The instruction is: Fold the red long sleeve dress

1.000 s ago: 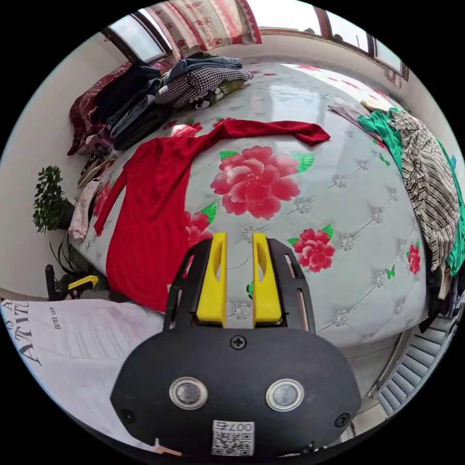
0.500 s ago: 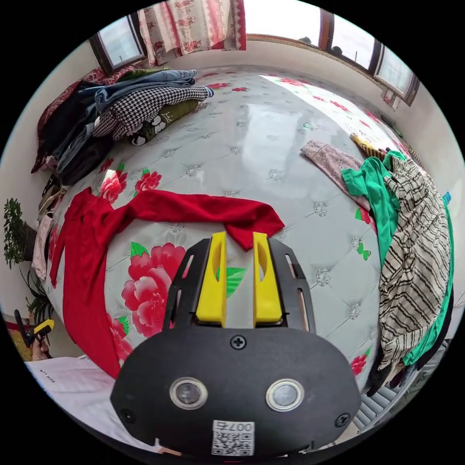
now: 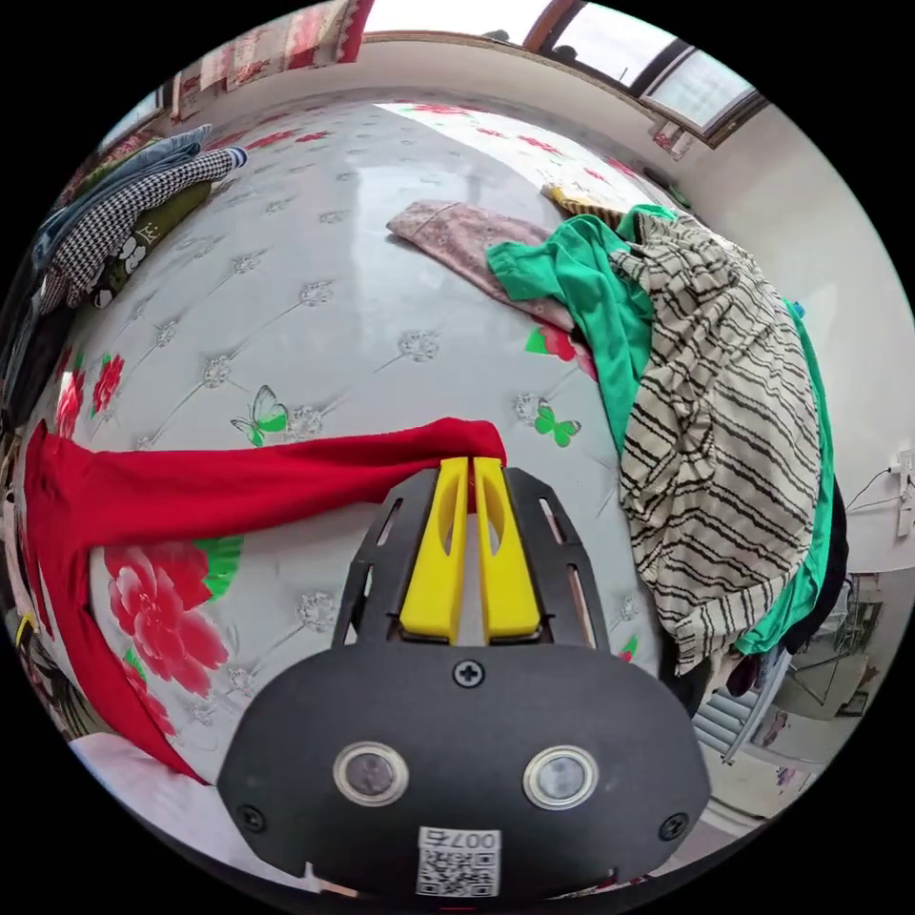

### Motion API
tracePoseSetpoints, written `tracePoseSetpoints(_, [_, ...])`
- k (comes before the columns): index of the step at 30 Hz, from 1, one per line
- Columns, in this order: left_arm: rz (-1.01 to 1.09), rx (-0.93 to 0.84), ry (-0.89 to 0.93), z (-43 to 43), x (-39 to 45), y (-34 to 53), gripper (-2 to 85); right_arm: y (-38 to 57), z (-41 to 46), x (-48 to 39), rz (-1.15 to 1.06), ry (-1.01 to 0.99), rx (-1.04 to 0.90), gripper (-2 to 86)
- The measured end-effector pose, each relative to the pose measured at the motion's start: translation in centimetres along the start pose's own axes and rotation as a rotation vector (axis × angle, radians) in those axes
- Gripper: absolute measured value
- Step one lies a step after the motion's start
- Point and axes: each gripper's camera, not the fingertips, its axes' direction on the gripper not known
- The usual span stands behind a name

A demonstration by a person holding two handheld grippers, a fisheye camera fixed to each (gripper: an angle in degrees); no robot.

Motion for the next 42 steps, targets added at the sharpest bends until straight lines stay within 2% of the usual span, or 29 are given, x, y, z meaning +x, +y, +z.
tracePoseSetpoints(3, [0.060,0.011,0.010,1.1,-1.4,-4.2,4.7,2.6,-1.4,3.8,0.085,0.048,-0.031,2.1])
tracePoseSetpoints(6, [0.115,0.031,0.034,2.1,-2.7,-8.4,5.0,4.0,-6.2,1.9,0.085,0.015,0.114,3.6])
tracePoseSetpoints(7, [0.138,0.042,0.041,2.5,-3.0,-10.2,5.1,4.2,-8.1,-0.3,0.043,-0.062,0.186,4.2])
tracePoseSetpoints(11, [0.223,0.079,0.079,3.6,-3.1,-16.2,6.0,1.9,-9.8,-12.4,-0.239,-0.501,0.245,6.2])
tracePoseSetpoints(14, [0.273,0.083,0.097,5.1,-2.2,-19.4,6.6,0.0,-8.1,-22.5,-0.429,-0.663,0.186,7.7])
tracePoseSetpoints(19, [0.300,0.009,-0.030,8.6,-1.1,-21.4,5.5,0.8,-5.4,-33.6,-0.646,-0.626,0.137,7.1])
tracePoseSetpoints(21, [0.306,0.040,-0.047,9.0,-1.3,-21.1,3.9,2.9,-5.2,-36.2,-0.777,-0.631,0.085,5.6])
tracePoseSetpoints(23, [0.313,0.079,-0.047,9.2,-1.6,-20.4,2.5,7.1,-6.0,-38.5,-1.000,-0.676,0.026,3.3])
tracePoseSetpoints(26, [0.310,0.133,-0.035,9.4,-2.1,-19.5,1.4,10.6,-7.1,-39.0,-1.179,-0.718,-0.042,1.5])
tracePoseSetpoints(28, [0.292,0.152,-0.027,9.5,-2.3,-19.1,1.2,10.3,-7.6,-38.0,-1.166,-0.699,-0.011,1.2])
tracePoseSetpoints(30, [0.275,0.160,-0.024,9.5,-2.5,-18.9,1.0,8.3,-8.1,-36.0,-1.053,-0.698,0.054,1.0])
tracePoseSetpoints(32, [0.259,0.163,-0.023,9.6,-2.6,-18.9,0.9,4.0,-7.1,-32.4,-0.777,-0.689,0.110,1.2])
tracePoseSetpoints(35, [0.246,0.161,-0.015,9.6,-2.8,-18.9,0.6,-0.6,-2.8,-30.0,-0.569,-0.691,-0.040,2.1])
tracePoseSetpoints(39, [0.232,0.155,0.003,9.6,-3.3,-18.9,0.0,-1.2,-0.3,-31.2,-0.636,-0.884,-0.210,3.4])
tracePoseSetpoints(42, [0.233,0.151,0.002,9.5,-3.4,-19.0,-0.3,0.8,-0.9,-32.8,-0.776,-0.816,-0.200,2.7])
